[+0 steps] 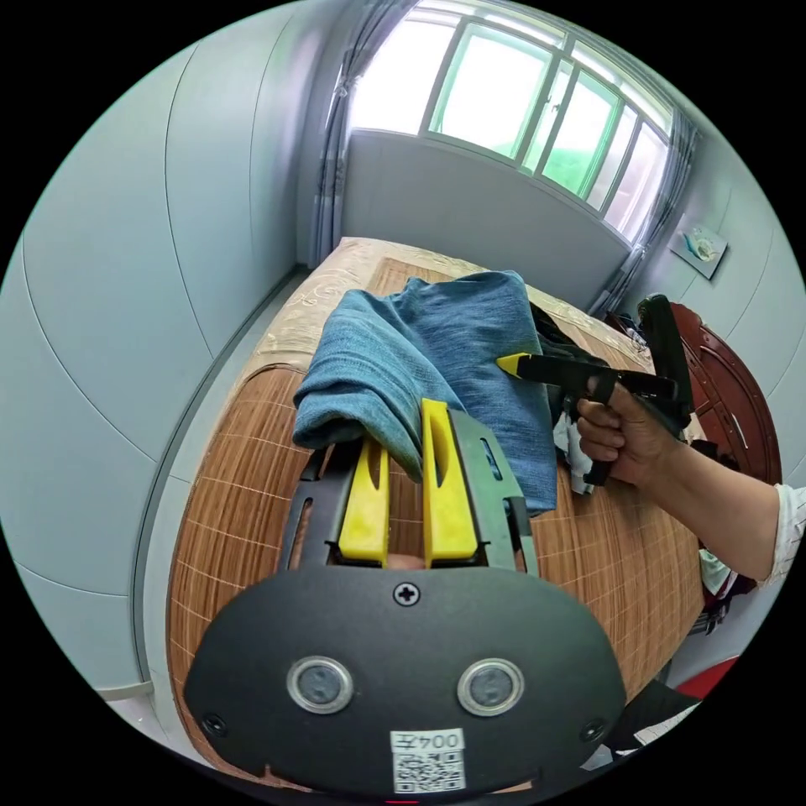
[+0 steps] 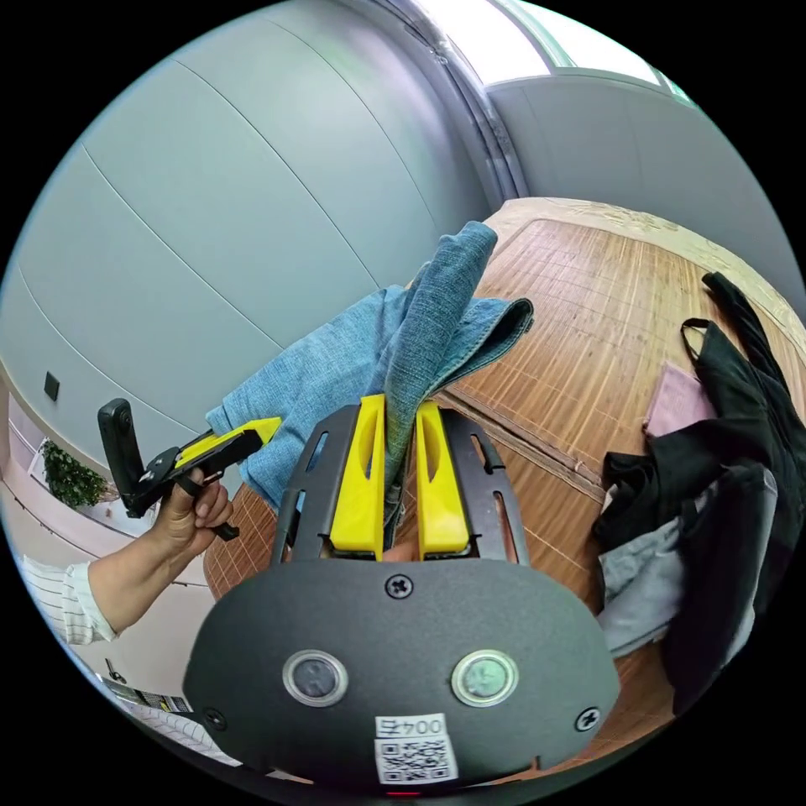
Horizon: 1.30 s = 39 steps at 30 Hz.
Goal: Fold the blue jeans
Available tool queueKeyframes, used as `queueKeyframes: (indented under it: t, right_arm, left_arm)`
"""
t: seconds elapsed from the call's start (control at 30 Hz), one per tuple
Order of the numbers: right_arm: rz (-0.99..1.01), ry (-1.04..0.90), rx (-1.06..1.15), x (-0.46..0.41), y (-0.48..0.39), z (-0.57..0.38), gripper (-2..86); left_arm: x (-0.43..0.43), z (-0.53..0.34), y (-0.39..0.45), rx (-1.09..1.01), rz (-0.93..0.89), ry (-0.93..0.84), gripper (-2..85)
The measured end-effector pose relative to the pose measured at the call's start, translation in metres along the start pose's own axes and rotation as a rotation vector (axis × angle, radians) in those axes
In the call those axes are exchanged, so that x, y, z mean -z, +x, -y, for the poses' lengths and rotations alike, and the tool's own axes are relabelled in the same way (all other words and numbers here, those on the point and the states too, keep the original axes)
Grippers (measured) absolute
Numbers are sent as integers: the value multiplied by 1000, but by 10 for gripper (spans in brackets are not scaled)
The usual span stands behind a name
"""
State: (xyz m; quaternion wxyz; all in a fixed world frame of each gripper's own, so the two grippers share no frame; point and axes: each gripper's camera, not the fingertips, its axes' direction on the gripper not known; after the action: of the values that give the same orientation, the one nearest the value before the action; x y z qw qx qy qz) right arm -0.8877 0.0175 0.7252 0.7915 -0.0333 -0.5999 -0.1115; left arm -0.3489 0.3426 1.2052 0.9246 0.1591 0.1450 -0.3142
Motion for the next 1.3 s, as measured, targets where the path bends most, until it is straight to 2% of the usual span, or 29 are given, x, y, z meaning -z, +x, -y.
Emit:
queueKeyframes:
  t: [0.23, 0.33, 0.4, 0.5, 0.67, 0.73, 0.8, 0.93, 0.97, 1.03, 1.2, 1.3]
  right_arm:
    - [-27, -124, -30, -125, 11, 61, 65]
    - [-17, -178, -119, -158, 31, 69, 70]
    - [12, -201, -187, -170, 44, 74, 75]
    - [49, -248, -262, -182, 55, 87, 86]
    - [-108, -180, -227, -164, 47, 105, 93]
    - [-149, -130, -176, -156, 38, 107, 87]
    - [-190, -108, -78, -156, 21, 108, 84]
    - [-232, -158, 105, -182, -14, 107, 67]
    - [-278, -217, 141, -194, -19, 104, 63]
    - [-356, -267, 208, -207, -22, 99, 62]
    - [-318, -322, 223, -187, -20, 110, 64]
    - [-256, -275, 236, -152, -25, 104, 63]
  left_arm:
    - [-51, -19, -60, 57, 31, -51, 82]
    - [-55, -30, -88, 158, -38, -47, 88]
    - [-53, -39, -113, 266, -148, -43, 93]
    - [-40, -54, -138, 360, -218, -26, 92]
    - [15, -87, -169, 442, -129, 30, 72]
    - [41, -86, -154, 358, -9, 103, 58]
    - [43, -64, -115, 176, 64, 137, 40]
    - [-4, -24, -67, -66, 124, 29, 22]
    - [-29, -17, -62, -93, 236, -66, 17]
    - [-55, -20, -69, -89, 257, -143, 12]
    - [-35, -10, -52, -112, 285, -63, 7]
    - [-27, -6, -39, -159, 263, -30, 7]
